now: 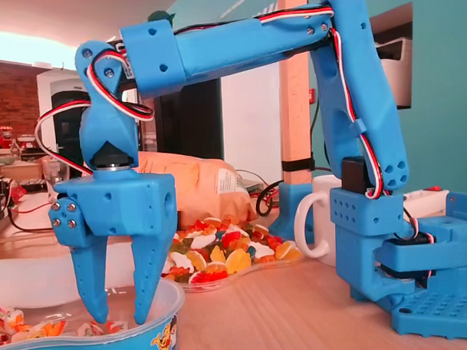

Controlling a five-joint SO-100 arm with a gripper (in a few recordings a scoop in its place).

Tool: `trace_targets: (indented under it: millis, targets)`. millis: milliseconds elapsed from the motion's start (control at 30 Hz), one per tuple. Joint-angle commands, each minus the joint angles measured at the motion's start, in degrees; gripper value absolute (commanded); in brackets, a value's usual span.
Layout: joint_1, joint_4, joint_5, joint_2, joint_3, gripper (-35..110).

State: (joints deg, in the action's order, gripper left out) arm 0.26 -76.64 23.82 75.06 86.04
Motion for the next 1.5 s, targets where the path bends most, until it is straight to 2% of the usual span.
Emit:
trace_targets:
  millis: [0, 1467]
  targets:
    - [-1.1, -1.0, 0.3, 1.4, -2.5, 16]
    - [-1.2, 0.3, 0.3, -5.5, -3.4, 16]
